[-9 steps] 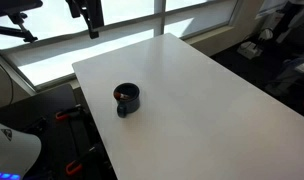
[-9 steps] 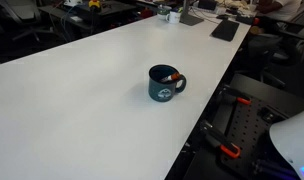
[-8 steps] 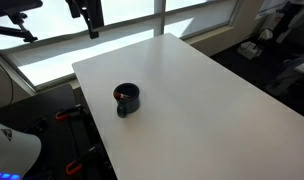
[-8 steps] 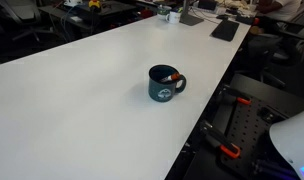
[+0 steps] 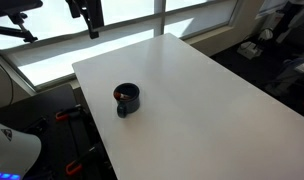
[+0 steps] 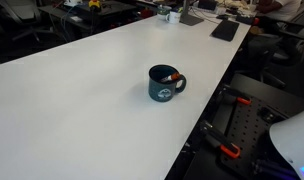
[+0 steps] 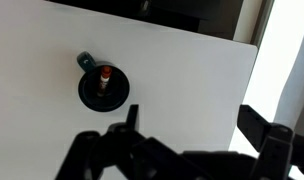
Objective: Remove the marker from the mug.
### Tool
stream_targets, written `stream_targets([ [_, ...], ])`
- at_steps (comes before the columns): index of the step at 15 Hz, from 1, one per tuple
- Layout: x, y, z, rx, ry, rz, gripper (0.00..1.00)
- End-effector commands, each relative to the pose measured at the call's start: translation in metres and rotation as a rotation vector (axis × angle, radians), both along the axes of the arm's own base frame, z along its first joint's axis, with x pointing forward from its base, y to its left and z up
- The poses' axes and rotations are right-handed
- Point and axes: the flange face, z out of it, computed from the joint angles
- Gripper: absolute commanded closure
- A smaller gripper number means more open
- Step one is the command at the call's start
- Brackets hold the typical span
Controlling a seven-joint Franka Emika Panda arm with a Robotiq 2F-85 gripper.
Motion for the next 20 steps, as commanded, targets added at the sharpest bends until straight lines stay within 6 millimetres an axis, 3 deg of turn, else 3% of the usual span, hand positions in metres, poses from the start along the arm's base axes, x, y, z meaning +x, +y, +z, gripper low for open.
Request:
stream_targets([
  [1,0.0,0.0,0.0,0.0,0.001,0.0,0.0],
  [12,0.0,0.0,0.0,0.0,0.001,0.0,0.0],
  [20,0.022,-0.043,-0.043,0.049,0.118,-0.069,0.0],
])
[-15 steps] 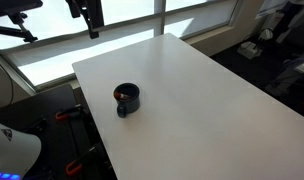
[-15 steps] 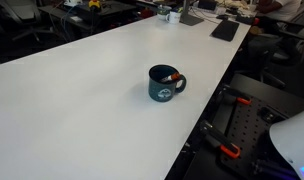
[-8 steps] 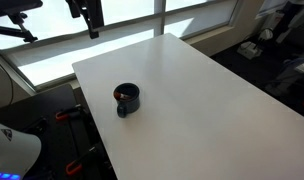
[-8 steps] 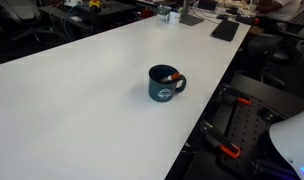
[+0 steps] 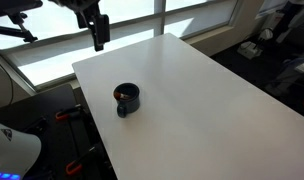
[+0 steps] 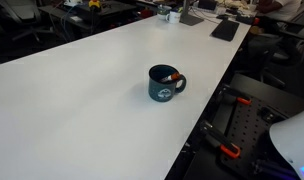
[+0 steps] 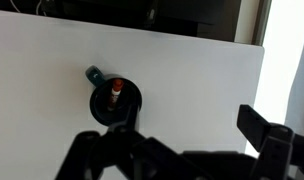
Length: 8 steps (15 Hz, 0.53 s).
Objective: Remove the marker from the mug.
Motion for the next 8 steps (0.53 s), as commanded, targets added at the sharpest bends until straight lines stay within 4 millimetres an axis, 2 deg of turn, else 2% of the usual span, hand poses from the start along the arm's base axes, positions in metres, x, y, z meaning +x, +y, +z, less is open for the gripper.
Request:
stream_targets([
  [1,0.0024,-0.0066,-0.007,0.006,0.018,-0.006,0.0],
  [3,0.0041,-0.0114,-0.015,0.005,0.038,-0.013,0.0],
  [8,0.0062,-0.0083,-0.0149,0.002,0.038,-0.007,0.0],
])
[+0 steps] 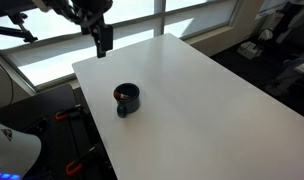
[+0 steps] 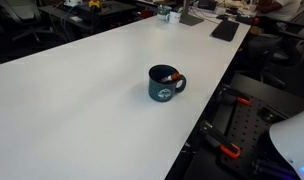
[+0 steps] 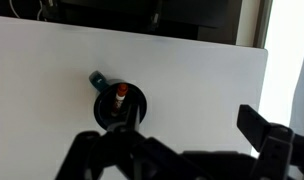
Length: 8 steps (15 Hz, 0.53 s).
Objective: Remove the marker from the mug.
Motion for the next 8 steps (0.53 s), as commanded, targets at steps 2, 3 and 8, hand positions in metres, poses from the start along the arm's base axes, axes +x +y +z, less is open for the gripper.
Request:
stream_targets([
  [2,0.01,-0.003,-0.011,0.013,0.023,0.004,0.0],
  [3,0.012,-0.004,-0.015,0.015,0.031,0.011,0.0],
  [8,0.035,-0.005,-0.031,0.029,0.046,0.045,0.0],
])
